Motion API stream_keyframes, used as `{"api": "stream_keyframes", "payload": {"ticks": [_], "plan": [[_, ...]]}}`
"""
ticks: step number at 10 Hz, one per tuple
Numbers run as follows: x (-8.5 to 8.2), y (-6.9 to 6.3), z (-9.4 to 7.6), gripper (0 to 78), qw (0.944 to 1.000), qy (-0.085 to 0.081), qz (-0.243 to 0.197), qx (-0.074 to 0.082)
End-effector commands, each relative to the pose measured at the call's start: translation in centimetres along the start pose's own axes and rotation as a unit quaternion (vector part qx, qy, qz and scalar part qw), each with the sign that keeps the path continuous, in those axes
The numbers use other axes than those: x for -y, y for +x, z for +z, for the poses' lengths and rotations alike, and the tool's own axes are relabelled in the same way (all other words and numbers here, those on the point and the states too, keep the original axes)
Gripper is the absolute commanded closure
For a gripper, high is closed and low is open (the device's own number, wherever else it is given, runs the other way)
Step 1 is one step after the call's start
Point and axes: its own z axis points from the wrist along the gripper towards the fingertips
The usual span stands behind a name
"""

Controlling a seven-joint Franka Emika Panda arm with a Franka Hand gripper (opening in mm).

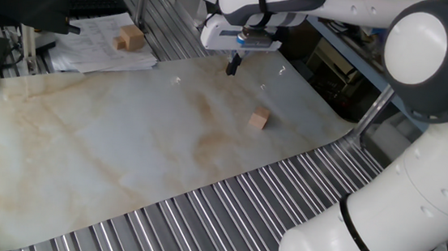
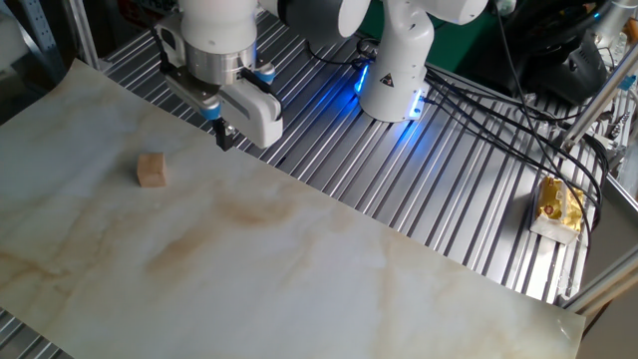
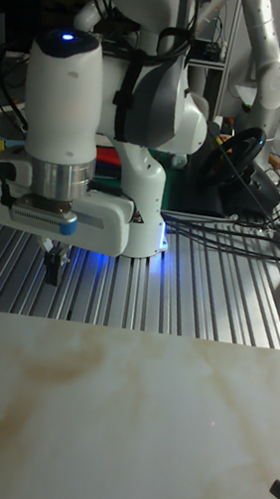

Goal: Pick up the small block on the left and move it to the right

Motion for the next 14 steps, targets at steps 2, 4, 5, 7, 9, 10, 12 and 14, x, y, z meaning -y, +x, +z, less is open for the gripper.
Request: {"api": "stream_keyframes", "payload": {"ticks": [2,4,5,7,9,10,12,14], "plan": [[0.02,-0.06,-0.12,77.6,0.9991,0.001,0.041,-0.014],[0.02,-0.06,-0.12,77.6,0.9996,-0.001,-0.024,-0.014],[0.02,-0.06,-0.12,77.6,0.9995,-0.001,-0.028,-0.014],[0.02,-0.06,-0.12,77.6,0.9991,0.013,-0.039,-0.011],[0.03,-0.02,-0.08,77.6,0.9993,0.013,-0.035,-0.010],[0.04,-0.02,-0.09,77.6,0.9993,0.015,-0.034,-0.010],[0.08,0.08,-0.06,77.6,0.9991,0.012,-0.040,-0.010],[0.11,0.00,0.03,77.6,0.9992,0.009,-0.038,-0.001]]}}
